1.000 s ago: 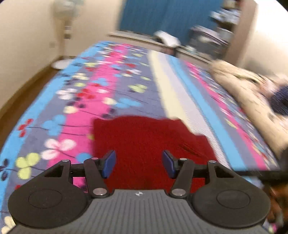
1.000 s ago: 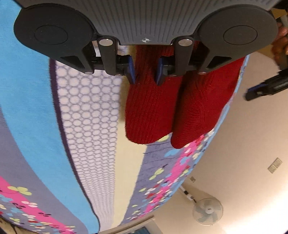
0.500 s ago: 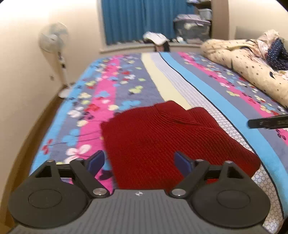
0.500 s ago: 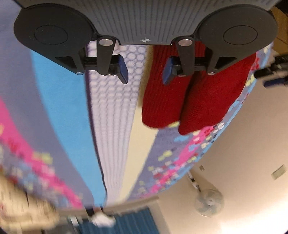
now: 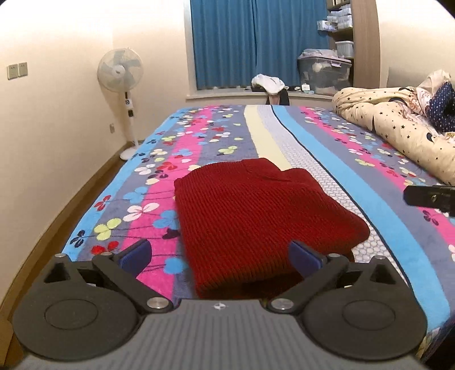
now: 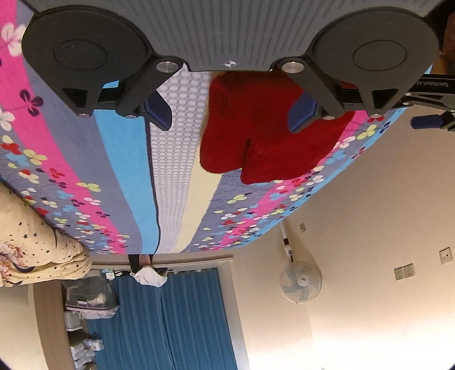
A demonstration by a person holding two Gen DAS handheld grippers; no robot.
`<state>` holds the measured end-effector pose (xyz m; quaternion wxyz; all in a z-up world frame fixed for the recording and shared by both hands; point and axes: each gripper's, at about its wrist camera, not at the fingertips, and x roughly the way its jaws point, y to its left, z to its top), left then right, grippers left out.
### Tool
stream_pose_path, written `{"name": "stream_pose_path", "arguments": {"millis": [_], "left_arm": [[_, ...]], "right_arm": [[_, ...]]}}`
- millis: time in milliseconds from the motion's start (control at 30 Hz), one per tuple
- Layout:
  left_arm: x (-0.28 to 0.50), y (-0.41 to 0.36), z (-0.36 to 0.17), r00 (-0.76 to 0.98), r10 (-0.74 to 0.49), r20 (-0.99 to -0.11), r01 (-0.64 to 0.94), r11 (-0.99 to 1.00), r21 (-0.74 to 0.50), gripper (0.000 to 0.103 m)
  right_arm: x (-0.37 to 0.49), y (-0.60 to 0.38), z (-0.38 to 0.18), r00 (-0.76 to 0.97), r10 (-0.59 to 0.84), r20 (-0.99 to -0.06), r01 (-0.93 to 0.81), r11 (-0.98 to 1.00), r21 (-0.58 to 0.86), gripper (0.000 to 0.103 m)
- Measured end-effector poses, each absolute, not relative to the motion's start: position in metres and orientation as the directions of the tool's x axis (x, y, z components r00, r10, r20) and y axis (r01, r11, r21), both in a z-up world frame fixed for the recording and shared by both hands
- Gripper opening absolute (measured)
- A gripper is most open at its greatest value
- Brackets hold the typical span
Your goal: Fold small clothes
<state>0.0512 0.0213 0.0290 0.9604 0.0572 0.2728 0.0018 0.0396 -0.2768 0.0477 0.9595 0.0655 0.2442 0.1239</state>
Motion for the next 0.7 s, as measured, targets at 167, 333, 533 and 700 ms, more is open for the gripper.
{"name": "stream_pose_path", "arguments": {"millis": [167, 333, 533, 700], "left_arm": [[0.05, 0.01, 0.022, 0.849, 0.069, -0.524, 0.031, 0.983, 0.179, 0.103], [0.065, 0.023, 0.015, 0.803, 0.023, -0.595, 0.038, 0.995, 0.09, 0.103], [0.078, 0.03, 0.01, 0.761, 0.06, -0.646, -0.032, 0.998, 0.056, 0.103], [0.083, 0.03, 0.007, 0.741, 0.062, -0.668, -0.045, 0.998, 0.043, 0.103]], "right_arm": [[0.036, -0.252, 0.037, 0.824, 0.277, -0.494, -0.241, 0.961, 0.138, 0.091], [0.038, -0.231, 0.034, 0.828, 0.261, -0.497, -0.256, 0.963, 0.079, 0.091], [0.048, -0.221, 0.029, 0.804, 0.266, -0.532, -0.251, 0.963, 0.101, 0.092], [0.051, -0.216, 0.027, 0.801, 0.261, -0.539, -0.243, 0.964, 0.105, 0.092]]}}
